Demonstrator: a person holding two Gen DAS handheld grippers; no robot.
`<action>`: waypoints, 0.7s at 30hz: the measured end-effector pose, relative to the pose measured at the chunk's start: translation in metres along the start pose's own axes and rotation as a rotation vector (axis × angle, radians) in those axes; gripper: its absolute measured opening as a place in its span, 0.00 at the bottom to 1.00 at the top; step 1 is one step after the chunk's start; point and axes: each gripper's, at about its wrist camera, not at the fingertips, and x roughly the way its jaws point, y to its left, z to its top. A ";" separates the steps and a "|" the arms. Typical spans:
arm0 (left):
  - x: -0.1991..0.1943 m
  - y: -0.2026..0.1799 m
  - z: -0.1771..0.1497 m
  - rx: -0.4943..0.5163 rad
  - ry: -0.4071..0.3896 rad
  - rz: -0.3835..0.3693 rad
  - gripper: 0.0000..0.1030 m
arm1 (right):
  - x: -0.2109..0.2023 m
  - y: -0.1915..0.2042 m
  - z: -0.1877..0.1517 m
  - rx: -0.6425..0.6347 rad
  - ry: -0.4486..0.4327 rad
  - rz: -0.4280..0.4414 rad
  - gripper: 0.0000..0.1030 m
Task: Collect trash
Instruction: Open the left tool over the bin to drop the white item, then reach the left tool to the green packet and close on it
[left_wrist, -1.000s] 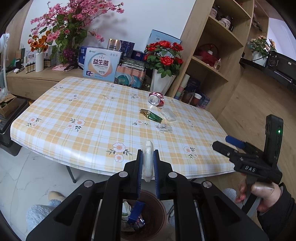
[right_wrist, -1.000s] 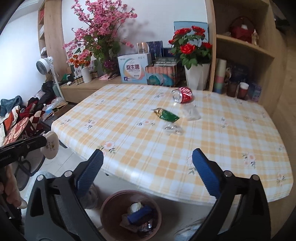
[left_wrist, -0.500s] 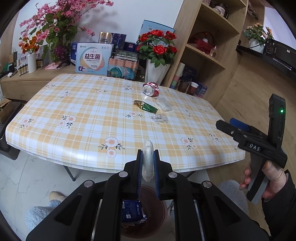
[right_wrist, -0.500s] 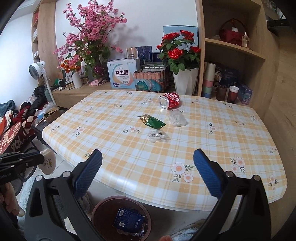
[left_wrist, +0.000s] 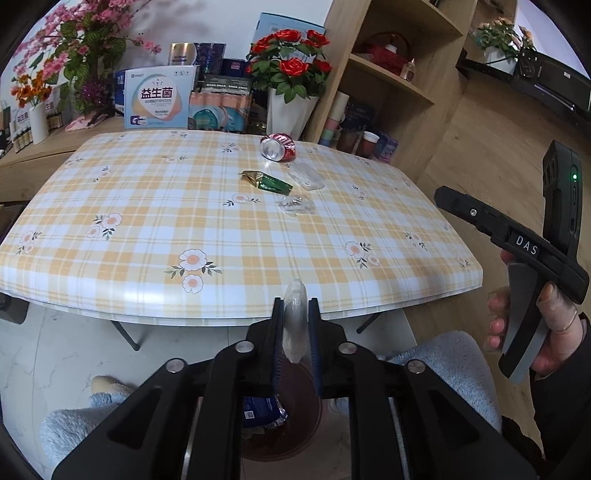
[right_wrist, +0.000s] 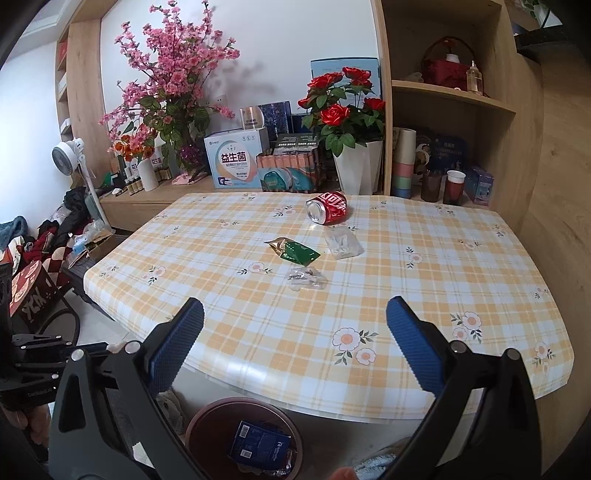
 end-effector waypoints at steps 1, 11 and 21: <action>-0.002 0.000 0.001 0.000 -0.010 -0.002 0.36 | 0.000 0.000 0.000 0.001 0.001 -0.001 0.95; -0.019 0.015 0.012 -0.012 -0.127 0.108 0.84 | 0.003 -0.001 -0.003 0.004 0.015 -0.009 0.95; -0.030 0.048 0.025 -0.094 -0.188 0.196 0.93 | 0.009 -0.007 -0.004 0.007 0.027 -0.037 0.95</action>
